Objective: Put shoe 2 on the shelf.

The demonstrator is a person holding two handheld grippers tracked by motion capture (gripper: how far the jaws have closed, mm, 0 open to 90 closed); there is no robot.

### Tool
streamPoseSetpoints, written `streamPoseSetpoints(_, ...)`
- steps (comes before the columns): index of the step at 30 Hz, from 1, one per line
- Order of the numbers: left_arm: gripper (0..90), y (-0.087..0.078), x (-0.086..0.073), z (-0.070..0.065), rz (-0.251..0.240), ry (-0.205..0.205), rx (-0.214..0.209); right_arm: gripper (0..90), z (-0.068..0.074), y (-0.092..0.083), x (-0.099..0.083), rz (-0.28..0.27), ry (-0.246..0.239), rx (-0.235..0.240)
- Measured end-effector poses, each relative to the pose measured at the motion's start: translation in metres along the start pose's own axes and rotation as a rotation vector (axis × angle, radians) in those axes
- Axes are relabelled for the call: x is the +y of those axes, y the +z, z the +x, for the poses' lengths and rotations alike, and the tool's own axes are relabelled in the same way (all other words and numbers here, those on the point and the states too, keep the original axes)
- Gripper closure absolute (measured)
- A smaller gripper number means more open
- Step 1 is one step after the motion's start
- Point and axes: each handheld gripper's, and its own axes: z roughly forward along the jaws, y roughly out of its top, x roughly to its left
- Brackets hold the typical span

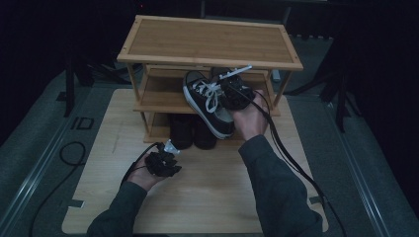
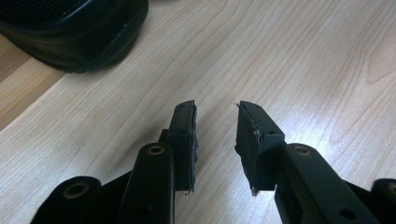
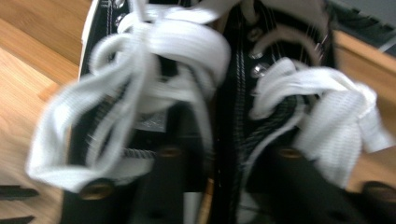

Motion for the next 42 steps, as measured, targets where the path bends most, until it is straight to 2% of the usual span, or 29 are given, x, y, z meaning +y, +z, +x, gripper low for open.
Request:
streamPoseSetpoints(5, 67.8, -0.002, 0.004, -0.002, -0.008, 0.008, 0.000, 60.1, 0.001, -0.001, 0.002, 0.029, -0.091, -0.026)
streamPoseSetpoints(8, 67.1, -0.003, 0.006, -0.003, -0.012, 0.012, 0.003, 57.2, -0.003, -0.007, 0.004, 0.033, -0.115, -0.013)
streamPoseSetpoints(14, 66.5, -0.003, 0.010, -0.004, -0.014, 0.020, 0.005, 55.5, -0.021, -0.015, 0.002, 0.036, -0.134, 0.128)
streamPoseSetpoints(19, 66.2, -0.003, 0.011, -0.004, -0.014, 0.019, 0.002, 56.0, -0.029, -0.022, -0.001, 0.008, -0.188, 0.185)
streamPoseSetpoints(24, 66.1, -0.005, 0.012, -0.002, -0.024, 0.011, -0.007, 61.4, -0.034, -0.031, -0.002, -0.018, -0.222, 0.222)
streamPoseSetpoints(28, 65.8, -0.008, 0.013, -0.001, -0.029, 0.006, -0.007, 63.3, -0.035, -0.042, -0.001, -0.054, -0.237, 0.275)
streamPoseSetpoints(31, 65.5, -0.010, 0.014, 0.000, -0.035, 0.002, -0.013, 65.8, -0.036, -0.044, -0.002, -0.046, -0.254, 0.276)
streamPoseSetpoints(34, 65.3, -0.010, 0.015, 0.001, -0.036, -0.002, -0.017, 71.6, -0.038, -0.047, -0.004, -0.059, -0.255, 0.279)
streamPoseSetpoints(36, 64.6, -0.011, 0.016, 0.002, -0.033, -0.001, -0.023, 76.5, -0.037, -0.049, -0.004, -0.068, -0.272, 0.283)
streamPoseSetpoints(42, 64.5, -0.014, 0.018, 0.003, -0.037, 0.001, -0.022, 89.2, -0.034, -0.053, -0.007, -0.053, -0.309, 0.292)
